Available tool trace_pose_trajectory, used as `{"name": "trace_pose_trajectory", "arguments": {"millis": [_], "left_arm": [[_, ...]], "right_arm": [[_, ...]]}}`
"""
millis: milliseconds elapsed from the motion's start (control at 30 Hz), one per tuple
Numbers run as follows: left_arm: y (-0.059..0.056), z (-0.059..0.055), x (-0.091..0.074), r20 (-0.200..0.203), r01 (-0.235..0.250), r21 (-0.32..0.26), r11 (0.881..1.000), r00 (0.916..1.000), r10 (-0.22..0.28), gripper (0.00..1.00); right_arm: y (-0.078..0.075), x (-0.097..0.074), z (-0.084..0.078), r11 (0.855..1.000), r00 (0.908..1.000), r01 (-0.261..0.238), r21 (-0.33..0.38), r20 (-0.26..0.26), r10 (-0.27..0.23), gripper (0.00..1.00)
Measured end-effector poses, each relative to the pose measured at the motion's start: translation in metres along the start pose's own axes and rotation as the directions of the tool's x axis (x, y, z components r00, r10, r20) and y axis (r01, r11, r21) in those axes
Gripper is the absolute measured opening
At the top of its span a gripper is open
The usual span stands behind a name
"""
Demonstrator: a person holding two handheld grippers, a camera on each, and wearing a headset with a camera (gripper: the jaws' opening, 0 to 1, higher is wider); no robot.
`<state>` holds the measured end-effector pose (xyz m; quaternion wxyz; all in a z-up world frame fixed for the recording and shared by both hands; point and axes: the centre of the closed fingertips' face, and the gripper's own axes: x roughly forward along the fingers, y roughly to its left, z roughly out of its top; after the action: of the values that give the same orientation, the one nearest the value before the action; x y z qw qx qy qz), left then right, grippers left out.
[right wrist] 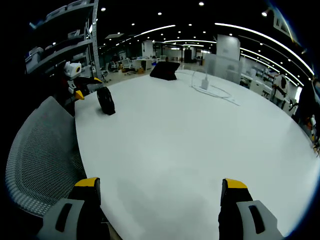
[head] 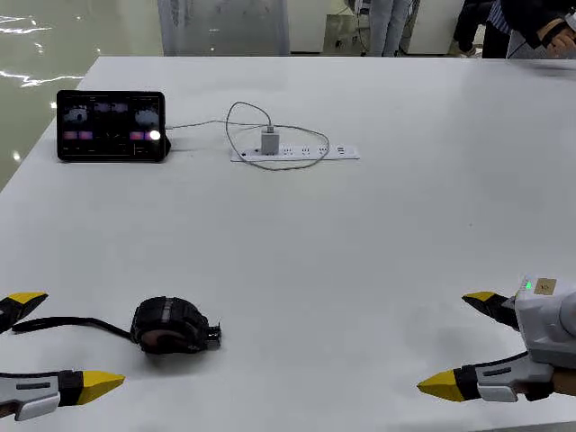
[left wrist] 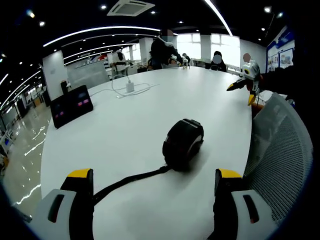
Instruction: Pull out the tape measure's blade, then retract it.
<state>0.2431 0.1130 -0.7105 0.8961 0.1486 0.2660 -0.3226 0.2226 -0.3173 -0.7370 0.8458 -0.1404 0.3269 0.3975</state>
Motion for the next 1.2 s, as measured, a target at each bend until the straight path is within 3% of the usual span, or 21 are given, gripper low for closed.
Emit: {"name": "trace_pose_trajectory", "arguments": {"millis": [267, 433, 567, 700, 1033, 1200], "left_arm": [[0.000, 0.004, 0.003, -0.034, 0.076, 0.051, 0.996, 0.9967, -0.074, 0.99], [0.003, 0.016, 0.006, -0.036, 0.123, 0.142, 0.982, 0.9922, -0.119, 0.99], [-0.002, 0.019, 0.007, -0.073, 0.190, 0.173, 0.966, 0.9810, -0.180, 0.99], [-0.001, 0.024, 0.012, -0.091, 0.209, 0.176, 0.962, 0.9766, -0.195, 0.99], [-0.017, 0.040, 0.027, -0.121, 0.283, 0.174, 0.943, 0.9567, -0.265, 0.99], [-0.029, 0.044, 0.033, -0.154, 0.335, 0.220, 0.916, 0.9394, -0.306, 0.99]], "right_arm": [[0.002, 0.005, 0.006, 0.999, 0.9996, -0.025, -0.030, -0.010, 0.025, 0.99], [0.005, 0.012, 0.014, 0.997, 0.9986, -0.052, -0.057, -0.009, 0.052, 0.99], [0.009, 0.017, 0.019, 0.994, 0.9970, -0.077, -0.082, -0.014, 0.076, 0.99], [0.013, 0.023, 0.025, 0.989, 0.9950, -0.100, -0.106, -0.009, 0.099, 0.99], [0.022, 0.036, 0.036, 0.982, 0.9921, -0.125, -0.145, -0.006, 0.125, 0.99], [0.027, 0.043, 0.040, 0.976, 0.9897, -0.143, -0.166, -0.015, 0.143, 0.99]]}}
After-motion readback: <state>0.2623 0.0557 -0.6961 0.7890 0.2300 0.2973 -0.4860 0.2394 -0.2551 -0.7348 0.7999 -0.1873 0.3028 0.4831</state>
